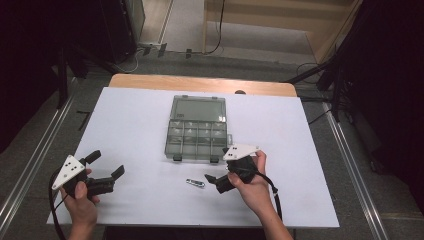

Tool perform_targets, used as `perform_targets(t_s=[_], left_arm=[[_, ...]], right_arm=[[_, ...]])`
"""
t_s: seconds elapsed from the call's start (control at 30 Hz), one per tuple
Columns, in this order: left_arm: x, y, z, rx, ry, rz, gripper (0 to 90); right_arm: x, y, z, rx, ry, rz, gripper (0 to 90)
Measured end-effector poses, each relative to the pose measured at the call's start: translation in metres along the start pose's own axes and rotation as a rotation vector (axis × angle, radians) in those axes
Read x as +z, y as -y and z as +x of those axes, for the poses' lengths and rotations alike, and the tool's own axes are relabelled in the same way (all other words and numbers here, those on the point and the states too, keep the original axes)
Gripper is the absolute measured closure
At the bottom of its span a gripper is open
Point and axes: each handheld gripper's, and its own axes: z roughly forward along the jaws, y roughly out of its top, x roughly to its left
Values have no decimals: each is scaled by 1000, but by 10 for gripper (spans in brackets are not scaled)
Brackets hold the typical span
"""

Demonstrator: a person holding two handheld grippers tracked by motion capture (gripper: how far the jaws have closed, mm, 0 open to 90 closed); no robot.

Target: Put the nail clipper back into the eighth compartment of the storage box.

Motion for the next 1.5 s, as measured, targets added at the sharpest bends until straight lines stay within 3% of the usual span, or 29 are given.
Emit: perform_targets(t_s=[0.57, 0.8, 1.03, 1.13, 1.33, 1.5], left_arm=[[-1, 0, 0, -5, 4, -6, 0], [-1, 0, 1, -8, 11, -7, 0], [-1, 0, 1, -13, 16, -9, 0], [-1, 0, 1, -16, 17, -10, 0], [-1, 0, 2, -18, 17, -9, 0], [-1, 0, 2, -19, 17, -9, 0]], right_arm=[[24, -6, 13, -31, -74, 129, 0], [31, -9, 19, -39, -93, 200, 77], [39, -10, 23, -12, -94, 255, 200], [42, -11, 23, 13, -128, 273, 268], [46, -10, 26, -8, -135, 302, 516], [53, -7, 28, -38, -129, 360, 640]])
